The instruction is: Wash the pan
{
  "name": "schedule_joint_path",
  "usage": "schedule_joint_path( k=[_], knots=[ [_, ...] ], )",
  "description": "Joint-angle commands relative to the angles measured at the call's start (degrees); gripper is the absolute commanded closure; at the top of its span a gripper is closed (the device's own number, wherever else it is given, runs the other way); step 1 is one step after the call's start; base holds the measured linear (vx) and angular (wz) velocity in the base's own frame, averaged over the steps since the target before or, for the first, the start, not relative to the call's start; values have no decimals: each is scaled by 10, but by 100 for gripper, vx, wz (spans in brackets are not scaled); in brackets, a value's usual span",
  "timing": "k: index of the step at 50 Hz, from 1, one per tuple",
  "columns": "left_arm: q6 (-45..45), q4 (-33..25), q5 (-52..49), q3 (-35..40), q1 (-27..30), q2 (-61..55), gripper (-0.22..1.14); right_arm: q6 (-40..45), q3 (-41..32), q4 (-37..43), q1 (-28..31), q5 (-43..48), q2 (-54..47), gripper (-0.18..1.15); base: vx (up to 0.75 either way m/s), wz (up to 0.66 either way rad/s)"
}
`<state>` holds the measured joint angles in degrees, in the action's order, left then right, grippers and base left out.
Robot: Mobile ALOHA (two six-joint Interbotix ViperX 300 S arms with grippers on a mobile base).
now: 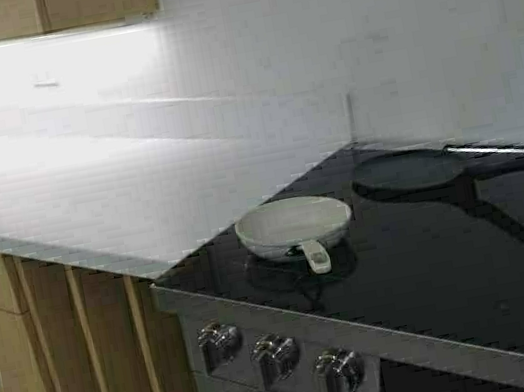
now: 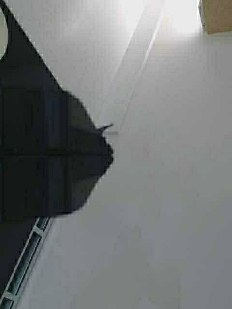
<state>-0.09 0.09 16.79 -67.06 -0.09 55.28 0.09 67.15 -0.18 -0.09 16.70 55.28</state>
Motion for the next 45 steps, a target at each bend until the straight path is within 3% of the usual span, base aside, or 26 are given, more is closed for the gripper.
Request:
schedule_joint_path(
  k=[1, 13, 18, 30, 45],
  knots=[
    [-25, 0, -21, 9, -11, -4, 89, 1, 1, 0, 5, 4, -6, 90, 0, 0],
    [-83, 1, -26, 39, -52, -48, 21, 11, 4, 0, 5, 4, -5, 91, 0, 0],
    [-111, 0, -25, 58, -86, -93, 3, 13, 6, 0, 6, 4, -5, 91, 0, 0],
    [-237, 9, 14, 79, -150, -229, 2, 12, 8, 0, 6, 0, -6, 91, 0, 0],
    [-403, 98, 174, 82, -222, -425, 2, 10, 7, 0, 5, -6, -10, 91, 0, 0]
  ],
)
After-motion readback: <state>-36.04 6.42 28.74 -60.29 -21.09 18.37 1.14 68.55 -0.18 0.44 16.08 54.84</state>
